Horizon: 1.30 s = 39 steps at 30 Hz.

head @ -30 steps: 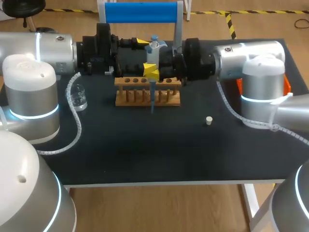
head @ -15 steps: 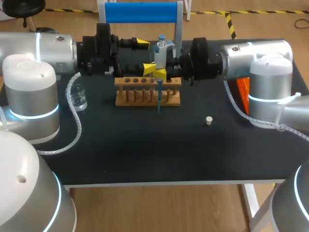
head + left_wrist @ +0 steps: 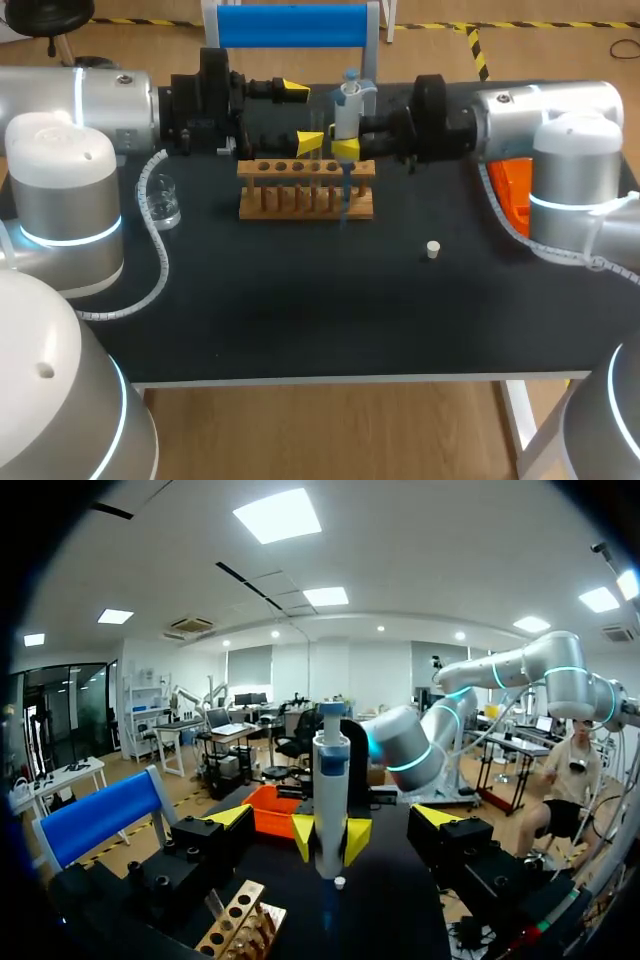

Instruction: Invert the test tube, pick up the pipette, mount the tip to pipette, aspirate from beaker and dispense into the tube, eject the tip, return the pipette, and cap with the stopper.

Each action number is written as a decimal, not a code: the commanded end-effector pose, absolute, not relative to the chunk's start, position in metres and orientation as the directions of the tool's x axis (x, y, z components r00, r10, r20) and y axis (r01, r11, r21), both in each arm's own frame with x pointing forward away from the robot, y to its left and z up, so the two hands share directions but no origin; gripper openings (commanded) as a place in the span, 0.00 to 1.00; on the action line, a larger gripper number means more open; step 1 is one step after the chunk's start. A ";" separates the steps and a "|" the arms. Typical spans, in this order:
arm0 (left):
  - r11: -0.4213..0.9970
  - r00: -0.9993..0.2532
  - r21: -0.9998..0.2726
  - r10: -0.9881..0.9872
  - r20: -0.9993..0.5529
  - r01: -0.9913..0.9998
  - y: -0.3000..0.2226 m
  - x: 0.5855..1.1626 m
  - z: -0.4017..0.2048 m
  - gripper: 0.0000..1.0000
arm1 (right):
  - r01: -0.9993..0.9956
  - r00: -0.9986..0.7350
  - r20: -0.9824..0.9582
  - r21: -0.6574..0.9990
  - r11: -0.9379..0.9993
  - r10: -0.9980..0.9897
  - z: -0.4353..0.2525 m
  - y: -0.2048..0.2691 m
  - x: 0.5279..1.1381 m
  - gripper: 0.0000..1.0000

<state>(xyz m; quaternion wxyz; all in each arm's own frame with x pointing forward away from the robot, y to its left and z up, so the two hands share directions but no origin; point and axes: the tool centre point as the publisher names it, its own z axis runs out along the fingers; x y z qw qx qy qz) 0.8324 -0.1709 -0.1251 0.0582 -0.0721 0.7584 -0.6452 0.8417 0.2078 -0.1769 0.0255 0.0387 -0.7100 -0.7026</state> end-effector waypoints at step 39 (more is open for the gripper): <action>0.154 -0.983 -0.988 -0.186 0.003 -0.032 -0.171 0.832 -0.126 1.00 | -0.044 -0.999 -0.044 0.999 0.005 0.030 -0.157 0.100 0.852 0.00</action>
